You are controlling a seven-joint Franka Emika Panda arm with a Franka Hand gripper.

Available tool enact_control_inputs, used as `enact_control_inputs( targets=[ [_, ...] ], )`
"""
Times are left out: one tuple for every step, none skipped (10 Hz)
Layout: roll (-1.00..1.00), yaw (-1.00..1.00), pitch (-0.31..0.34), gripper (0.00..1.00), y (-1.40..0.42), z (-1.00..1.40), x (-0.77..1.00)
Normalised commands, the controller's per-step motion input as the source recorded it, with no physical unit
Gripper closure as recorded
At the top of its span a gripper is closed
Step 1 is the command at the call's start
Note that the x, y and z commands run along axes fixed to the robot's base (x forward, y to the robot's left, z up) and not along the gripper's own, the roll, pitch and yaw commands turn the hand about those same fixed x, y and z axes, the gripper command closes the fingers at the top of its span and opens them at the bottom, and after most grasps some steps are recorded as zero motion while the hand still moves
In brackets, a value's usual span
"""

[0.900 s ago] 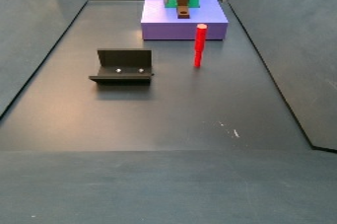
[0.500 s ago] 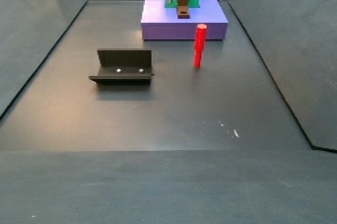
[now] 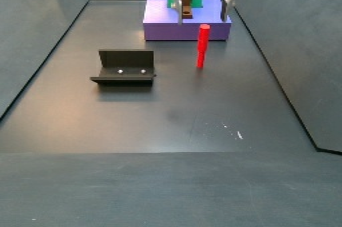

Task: Pick up the red object. Move up. Move to above the board. Insert the red object.
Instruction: Pick up the red object.

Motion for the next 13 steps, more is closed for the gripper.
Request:
enact_control_inputs(
  targets=[
    [-0.05, -0.01, 0.000, 0.00, -0.14, -0.31, -0.19],
    [-0.03, -0.06, 0.000, 0.00, -0.08, -0.37, -0.11],
    [-0.02, -0.11, 0.000, 0.00, 0.00, -0.42, -0.18],
    [-0.01, -0.11, 0.000, 0.00, 0.00, -0.37, -0.20],
    [0.00, -0.10, 0.000, 0.00, 0.00, -0.33, -0.23],
    [-0.01, -0.09, 0.000, 0.00, 0.00, -0.25, -0.19],
    [-0.02, -0.02, 0.000, 0.00, 0.00, -0.02, 0.00],
    [0.00, 0.00, 0.000, 0.00, -0.06, 0.00, 0.00],
    [0.00, 0.00, 0.000, 0.00, -0.03, 0.00, 0.00],
    [0.00, -0.05, 0.000, 0.00, -0.05, 0.00, 0.00],
    [0.00, -0.10, 0.000, 0.00, -0.06, 0.00, 0.01],
    [0.00, -0.10, 0.000, 0.00, -0.02, -0.02, 0.00],
    [0.00, -0.11, 0.000, 0.00, -0.03, -0.01, 0.00]
  ],
)
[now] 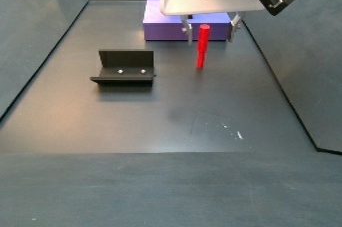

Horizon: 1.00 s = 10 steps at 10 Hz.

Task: Pick up the red object. Move up. Move to above the board. Insert the red object.
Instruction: Pick up the red object.

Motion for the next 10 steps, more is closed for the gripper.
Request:
enact_control_inputs(
  targets=[
    [0.00, -0.09, 0.000, 0.00, 0.00, -0.02, 0.00],
    [0.00, 0.00, 0.000, 0.00, 0.00, 0.00, 0.00],
    [0.00, 0.00, 0.000, 1.00, 0.00, 0.00, 0.00],
    [0.00, 0.00, 0.000, 1.00, 0.00, 0.00, 0.00],
    [0.00, 0.00, 0.000, 1.00, 0.00, 0.00, 0.00],
    [0.00, 0.00, 0.000, 1.00, 0.00, 0.00, 0.00],
    [0.00, 0.00, 0.000, 1.00, 0.00, 0.00, 0.00],
    [0.00, 0.00, 0.000, 1.00, 0.00, 0.00, 0.00],
    [0.00, 0.00, 0.000, 1.00, 0.00, 0.00, 0.00],
    [0.00, 0.00, 0.000, 1.00, 0.00, 0.00, 0.00]
  ],
)
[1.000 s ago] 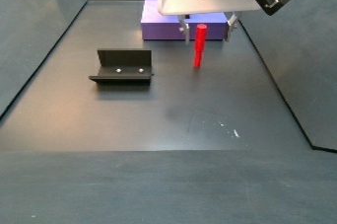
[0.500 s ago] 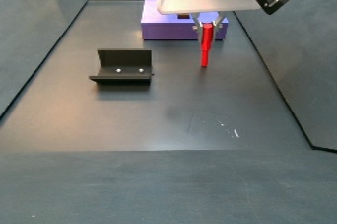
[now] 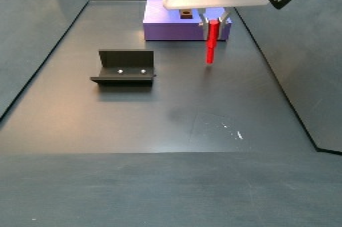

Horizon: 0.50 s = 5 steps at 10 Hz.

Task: Pick up the red object. Move up. Move to above the board. Insert the red object.
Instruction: Pick up the red object.

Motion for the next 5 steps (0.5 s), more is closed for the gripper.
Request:
enact_control_inputs(
  targets=[
    [0.00, 0.00, 0.000, 1.00, 0.00, 0.00, 0.00],
    [0.00, 0.00, 0.000, 1.00, 0.00, 0.00, 0.00],
    [0.00, 0.00, 0.000, 1.00, 0.00, 0.00, 0.00],
    [0.00, 0.00, 0.000, 1.00, 0.00, 0.00, 0.00],
    [0.00, 0.00, 0.000, 1.00, 0.00, 0.00, 0.00]
  ],
)
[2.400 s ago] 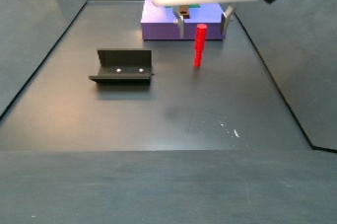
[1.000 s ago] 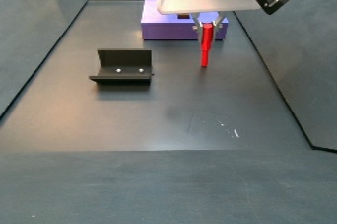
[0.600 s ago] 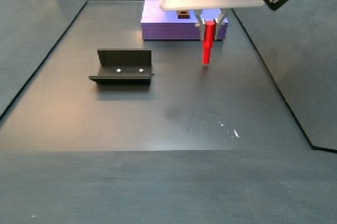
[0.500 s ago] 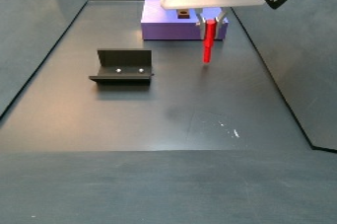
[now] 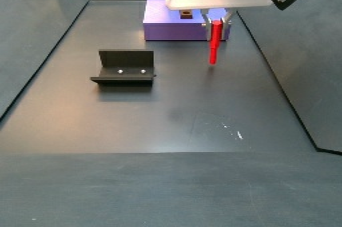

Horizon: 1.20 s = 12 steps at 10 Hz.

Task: Pick up the red object. Move up. Move to above the board. Insert the red object.
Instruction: Pick up the red object, then move up, then move to above the board.

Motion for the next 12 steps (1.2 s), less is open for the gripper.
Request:
enact_control_inputs(
  targets=[
    [0.00, 0.00, 0.000, 1.00, 0.00, 0.00, 0.00],
    [0.00, 0.00, 0.000, 1.00, 0.00, 0.00, 0.00],
    [0.00, 0.00, 0.000, 1.00, 0.00, 0.00, 0.00],
    [0.00, 0.00, 0.000, 1.00, 0.00, 0.83, 0.00],
    [0.00, 0.05, 0.004, 1.00, 0.02, 0.84, -0.02],
    [0.00, 0.05, 0.041, 1.00, 0.02, 0.56, -0.07],
    [0.00, 0.04, 0.026, 1.00, 0.01, 0.35, -0.05],
    [0.00, 0.00, 0.000, 1.00, 0.00, 1.40, 0.00],
    [0.00, -0.02, 0.028, 1.00, 0.00, 1.40, -0.01],
    [0.00, -0.01, 0.016, 1.00, 0.00, 1.40, -0.03],
    [-0.01, -0.01, 0.025, 1.00, 0.00, 1.40, 0.03],
    [-0.01, 0.00, 0.066, 1.00, 0.00, 1.00, 0.06]
  ],
)
